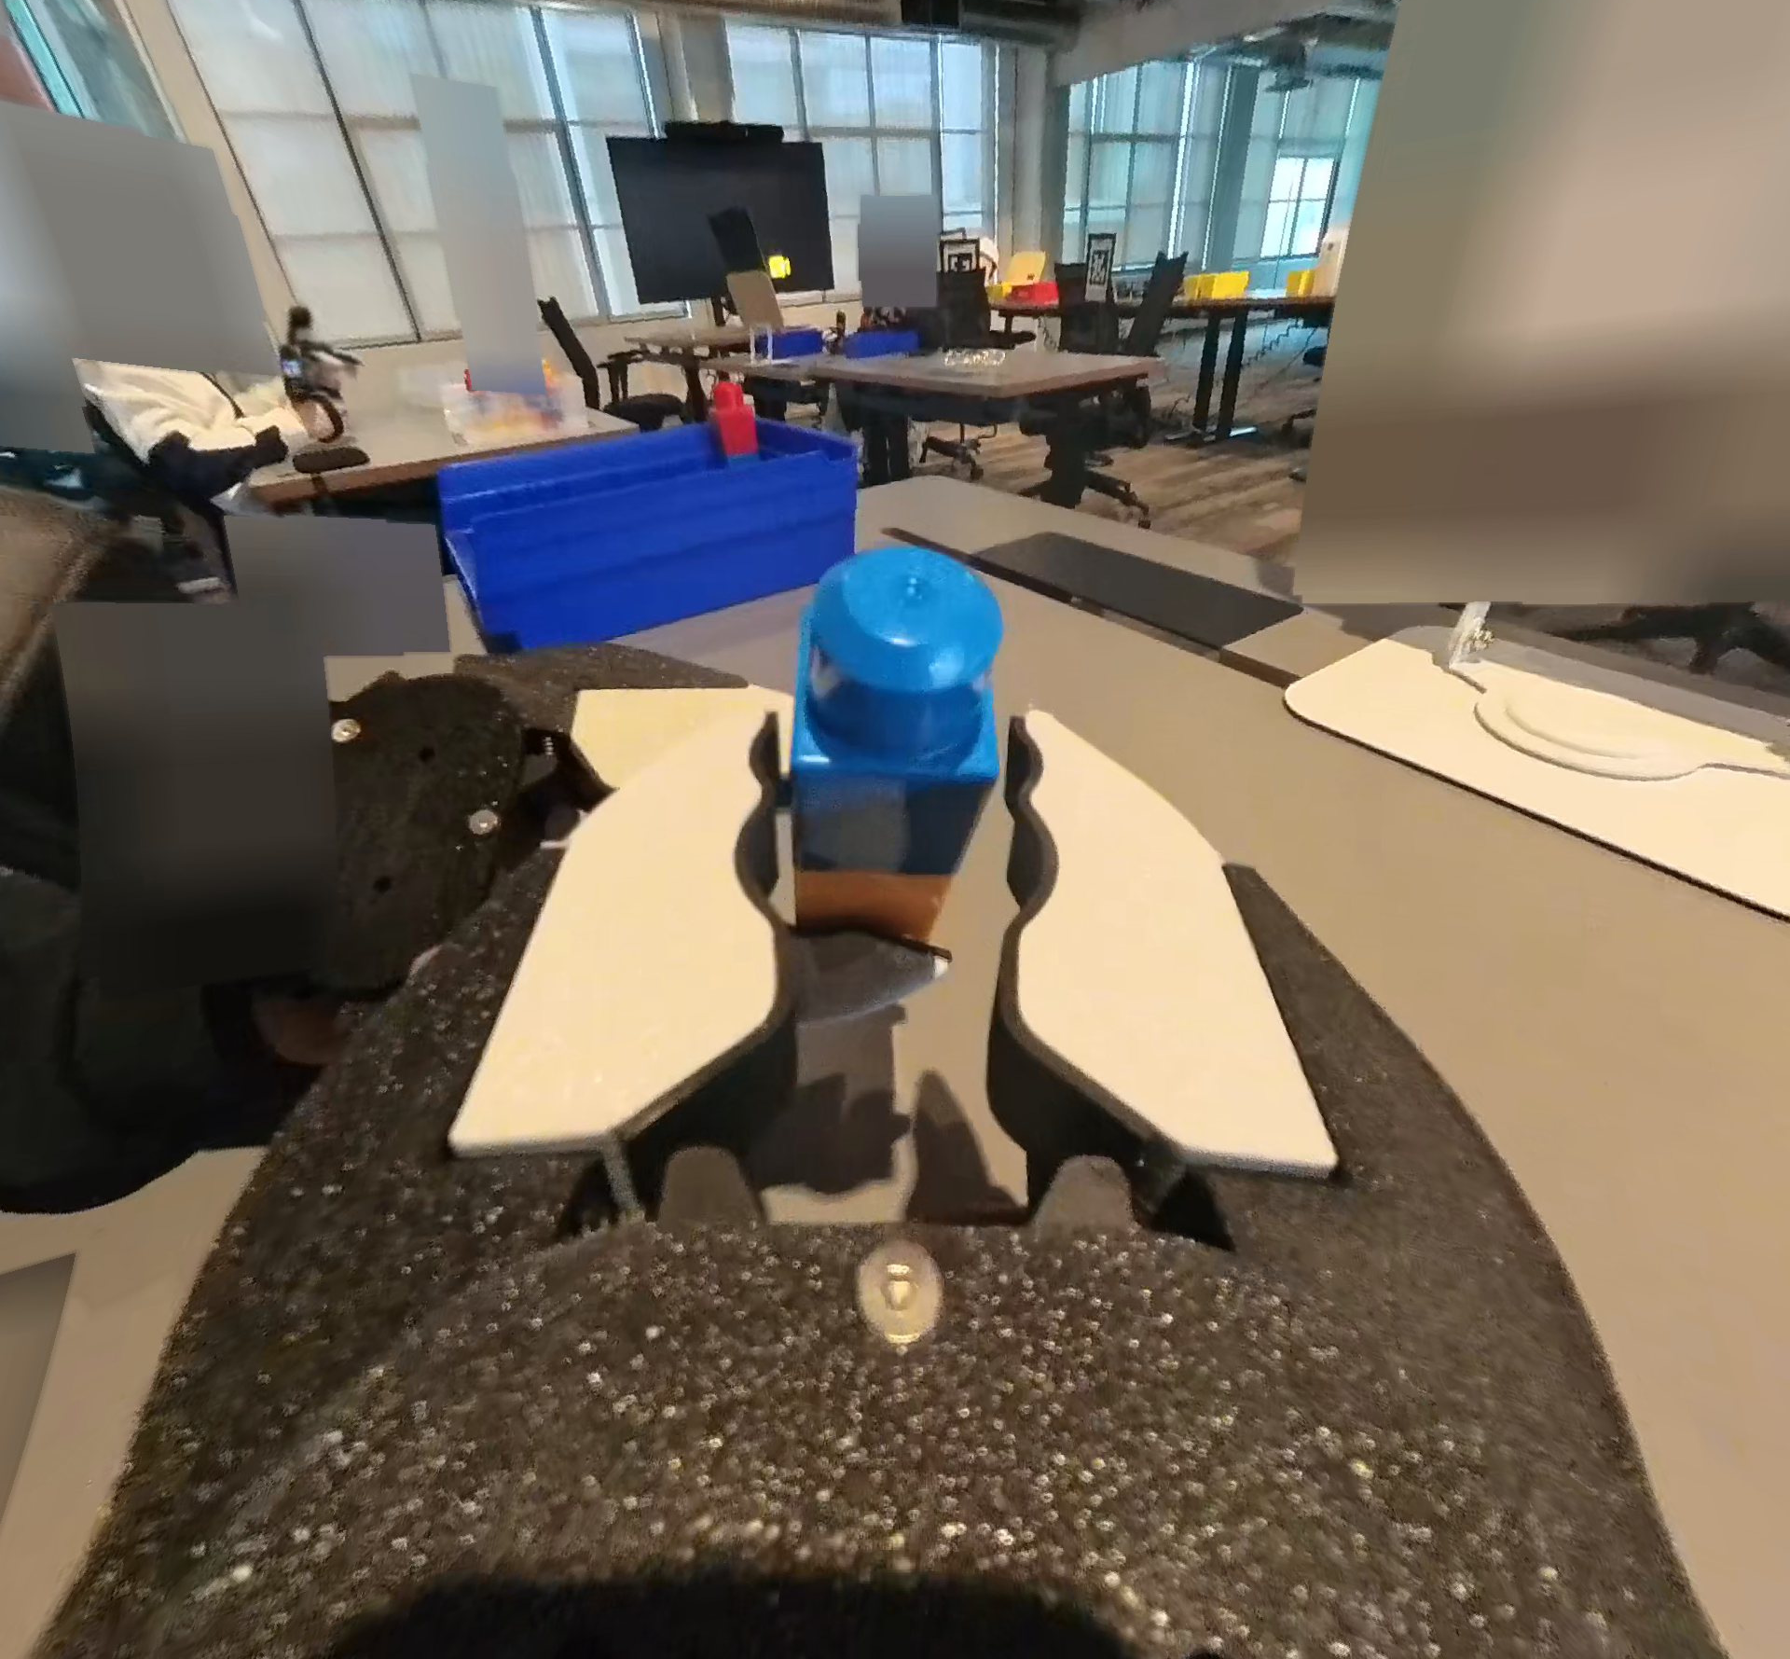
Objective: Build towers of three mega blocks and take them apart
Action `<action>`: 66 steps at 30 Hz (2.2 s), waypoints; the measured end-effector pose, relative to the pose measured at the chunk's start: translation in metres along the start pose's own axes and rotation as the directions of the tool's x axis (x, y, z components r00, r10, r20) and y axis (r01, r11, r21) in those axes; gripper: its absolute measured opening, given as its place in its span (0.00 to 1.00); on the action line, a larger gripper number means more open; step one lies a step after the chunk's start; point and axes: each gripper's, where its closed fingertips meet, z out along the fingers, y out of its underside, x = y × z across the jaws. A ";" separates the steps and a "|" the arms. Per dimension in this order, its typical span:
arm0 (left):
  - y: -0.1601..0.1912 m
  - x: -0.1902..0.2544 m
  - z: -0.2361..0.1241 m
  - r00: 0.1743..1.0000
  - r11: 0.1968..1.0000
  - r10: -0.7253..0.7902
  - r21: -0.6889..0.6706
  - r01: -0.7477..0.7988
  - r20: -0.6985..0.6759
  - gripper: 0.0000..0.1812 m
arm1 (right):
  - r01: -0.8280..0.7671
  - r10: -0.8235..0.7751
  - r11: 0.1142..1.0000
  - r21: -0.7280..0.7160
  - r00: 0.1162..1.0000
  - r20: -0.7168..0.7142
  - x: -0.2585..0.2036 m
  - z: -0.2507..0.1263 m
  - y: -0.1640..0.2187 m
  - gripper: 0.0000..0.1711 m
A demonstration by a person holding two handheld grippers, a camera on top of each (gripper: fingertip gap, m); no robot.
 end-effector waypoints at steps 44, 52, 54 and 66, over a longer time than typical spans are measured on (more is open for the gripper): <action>0.002 0.017 0.003 0.986 0.999 -0.050 0.011 0.052 -0.157 0.20 | 0.013 0.176 0.961 0.276 0.742 -0.647 0.206 -0.202 -0.083 0.30; 0.003 0.011 0.003 0.996 0.999 0.033 0.002 -0.033 -0.086 0.20 | -0.073 0.072 0.997 -0.017 0.995 -0.064 0.082 -0.081 -0.042 0.31; 0.003 0.006 0.003 0.996 0.997 0.074 -0.003 -0.074 -0.048 0.20 | -0.077 0.084 0.988 -0.132 0.995 0.050 0.049 -0.056 -0.018 0.35; -0.013 0.017 -0.001 0.982 0.980 0.184 0.082 -0.181 -0.036 0.21 | -0.027 0.092 0.937 -0.349 0.981 0.172 -0.011 -0.006 0.046 0.22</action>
